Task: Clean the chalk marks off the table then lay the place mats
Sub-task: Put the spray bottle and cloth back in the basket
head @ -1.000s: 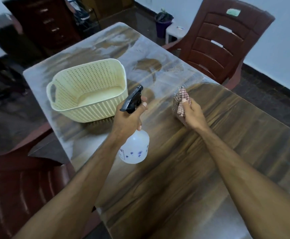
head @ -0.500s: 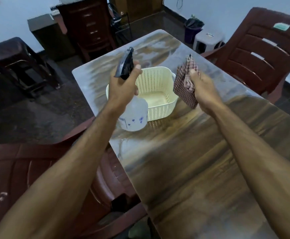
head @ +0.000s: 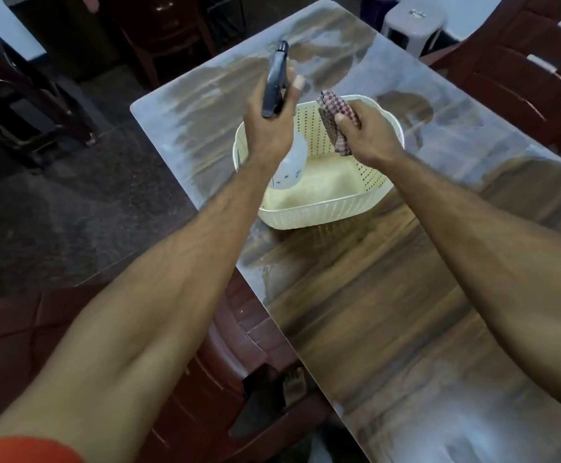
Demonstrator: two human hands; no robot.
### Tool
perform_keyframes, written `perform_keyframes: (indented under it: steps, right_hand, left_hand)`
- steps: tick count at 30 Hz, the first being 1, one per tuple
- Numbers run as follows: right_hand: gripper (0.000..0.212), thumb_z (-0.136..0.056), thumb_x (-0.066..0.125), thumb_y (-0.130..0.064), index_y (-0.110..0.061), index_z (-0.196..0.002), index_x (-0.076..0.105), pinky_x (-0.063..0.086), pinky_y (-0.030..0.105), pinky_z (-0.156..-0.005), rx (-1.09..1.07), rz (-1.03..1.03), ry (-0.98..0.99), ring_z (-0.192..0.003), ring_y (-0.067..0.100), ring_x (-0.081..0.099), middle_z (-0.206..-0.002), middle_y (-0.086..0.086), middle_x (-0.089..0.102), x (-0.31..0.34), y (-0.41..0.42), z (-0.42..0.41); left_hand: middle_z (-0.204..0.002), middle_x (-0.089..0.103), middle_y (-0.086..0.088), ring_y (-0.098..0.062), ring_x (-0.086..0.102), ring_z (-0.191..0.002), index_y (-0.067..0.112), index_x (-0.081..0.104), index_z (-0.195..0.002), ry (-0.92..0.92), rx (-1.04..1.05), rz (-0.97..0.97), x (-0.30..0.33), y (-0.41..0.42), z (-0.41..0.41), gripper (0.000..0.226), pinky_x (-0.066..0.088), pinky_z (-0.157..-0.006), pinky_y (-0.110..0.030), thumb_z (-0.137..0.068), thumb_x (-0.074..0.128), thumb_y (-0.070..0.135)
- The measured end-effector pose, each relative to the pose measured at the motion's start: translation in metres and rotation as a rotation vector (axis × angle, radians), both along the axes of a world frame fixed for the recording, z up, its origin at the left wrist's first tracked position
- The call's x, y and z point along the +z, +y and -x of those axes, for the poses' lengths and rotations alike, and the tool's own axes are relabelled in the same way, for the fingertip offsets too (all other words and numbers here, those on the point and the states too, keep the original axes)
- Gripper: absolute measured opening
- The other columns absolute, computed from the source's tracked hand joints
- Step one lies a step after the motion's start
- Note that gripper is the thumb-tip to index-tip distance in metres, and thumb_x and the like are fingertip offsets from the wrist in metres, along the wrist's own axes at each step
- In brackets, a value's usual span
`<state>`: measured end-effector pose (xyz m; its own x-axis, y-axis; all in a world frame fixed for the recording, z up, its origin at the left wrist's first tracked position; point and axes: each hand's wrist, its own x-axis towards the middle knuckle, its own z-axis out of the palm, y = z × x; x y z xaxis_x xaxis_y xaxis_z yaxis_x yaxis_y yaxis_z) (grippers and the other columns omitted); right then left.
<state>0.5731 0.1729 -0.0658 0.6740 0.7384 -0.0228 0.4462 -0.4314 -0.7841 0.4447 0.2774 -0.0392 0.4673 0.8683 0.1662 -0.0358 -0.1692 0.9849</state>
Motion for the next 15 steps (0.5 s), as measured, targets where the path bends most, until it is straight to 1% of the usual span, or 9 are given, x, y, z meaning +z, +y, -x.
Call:
perform_keyframes:
  steps: [1, 2, 3, 4, 6, 9, 12, 13, 15]
  right_hand:
    - [0.032, -0.103, 0.044, -0.026, -0.010, -0.128, 0.055, 0.054, 0.015, -0.068, 0.015, 0.017, -0.020, -0.066, -0.005, 0.065, -0.100, 0.007, 0.065, -0.007, 0.003, -0.001]
    - [0.034, -0.101, 0.044, -0.029, -0.012, -0.128, 0.055, 0.058, 0.030, -0.078, 0.022, 0.044, -0.042, -0.077, 0.008, 0.070, -0.104, 0.008, 0.067, -0.012, 0.004, -0.001]
    - [0.035, -0.100, 0.043, -0.031, -0.014, -0.128, 0.055, 0.057, 0.043, -0.084, 0.024, 0.084, -0.060, -0.081, 0.020, 0.071, -0.104, 0.008, 0.068, -0.020, 0.006, -0.004]
    - [0.033, -0.099, 0.043, -0.029, -0.015, -0.127, 0.055, 0.055, 0.046, -0.085, 0.032, 0.137, -0.072, -0.079, 0.025, 0.071, -0.101, 0.008, 0.069, -0.024, 0.008, -0.003]
    - [0.030, -0.100, 0.042, -0.026, -0.017, -0.127, 0.054, 0.051, 0.042, -0.088, 0.060, 0.233, -0.142, -0.081, 0.029, 0.070, -0.098, 0.009, 0.071, -0.035, 0.011, -0.003]
    - [0.032, -0.101, 0.043, -0.027, -0.015, -0.130, 0.051, 0.046, 0.042, -0.087, 0.125, 0.348, -0.276, -0.103, 0.037, 0.062, -0.113, 0.017, 0.068, -0.048, 0.013, -0.002]
    - [0.030, -0.101, 0.043, -0.030, -0.015, -0.127, 0.051, 0.043, 0.040, -0.080, 0.176, 0.431, -0.303, -0.101, 0.037, 0.060, -0.116, 0.017, 0.065, -0.062, 0.016, 0.000]
    - [0.030, -0.101, 0.043, -0.031, -0.015, -0.125, 0.051, 0.043, 0.040, -0.078, 0.189, 0.454, -0.312, -0.099, 0.036, 0.060, -0.115, 0.017, 0.065, -0.066, 0.017, -0.001]
    - [0.030, -0.101, 0.044, -0.035, -0.016, -0.123, 0.051, 0.042, 0.039, -0.077, 0.214, 0.514, -0.320, -0.094, 0.033, 0.059, -0.114, 0.015, 0.065, -0.070, 0.020, -0.002]
  left_hand:
    - [-0.088, 0.066, 0.008, -0.003, 0.061, -0.077, 0.012, 0.066, -0.113, 0.008, 0.005, 0.014, -0.011, 0.003, -0.002, 0.026, 0.055, -0.079, -0.039, -0.091, 0.068, 0.026]
    - [-0.089, 0.067, 0.007, -0.004, 0.062, -0.079, 0.014, 0.066, -0.112, 0.016, 0.008, 0.036, -0.020, 0.004, -0.002, 0.026, 0.055, -0.080, -0.038, -0.090, 0.068, 0.026]
    - [-0.089, 0.067, 0.006, -0.004, 0.062, -0.080, 0.013, 0.066, -0.112, 0.022, 0.012, 0.059, -0.029, 0.005, -0.003, 0.025, 0.054, -0.080, -0.033, -0.090, 0.069, 0.026]
    - [-0.088, 0.067, 0.004, -0.005, 0.062, -0.079, 0.012, 0.067, -0.110, 0.027, 0.018, 0.068, -0.038, 0.006, -0.004, 0.024, 0.053, -0.078, -0.030, -0.090, 0.069, 0.026]
    - [-0.082, 0.062, -0.001, -0.010, 0.056, -0.075, 0.009, 0.067, -0.102, 0.044, 0.024, 0.063, -0.057, 0.009, -0.005, 0.023, 0.048, -0.071, -0.028, -0.089, 0.069, 0.029]
    - [-0.084, 0.063, 0.003, -0.010, 0.057, -0.077, 0.014, 0.066, -0.099, 0.086, 0.010, 0.075, -0.075, 0.010, -0.004, 0.018, 0.048, -0.075, -0.025, -0.088, 0.070, 0.027]
    - [-0.088, 0.068, 0.010, 0.000, 0.063, -0.081, 0.017, 0.067, -0.105, 0.115, -0.019, 0.098, -0.085, 0.010, -0.003, 0.020, 0.050, -0.080, -0.019, -0.087, 0.072, 0.024]
    - [-0.089, 0.069, 0.011, 0.001, 0.063, -0.083, 0.019, 0.067, -0.104, 0.131, -0.036, 0.101, -0.085, 0.010, -0.003, 0.020, 0.052, -0.081, -0.021, -0.087, 0.073, 0.025]
    - [-0.094, 0.071, 0.005, -0.007, 0.066, -0.089, 0.017, 0.067, -0.106, 0.175, -0.069, 0.098, -0.084, 0.011, -0.004, 0.024, 0.054, -0.083, -0.027, -0.085, 0.074, 0.027]
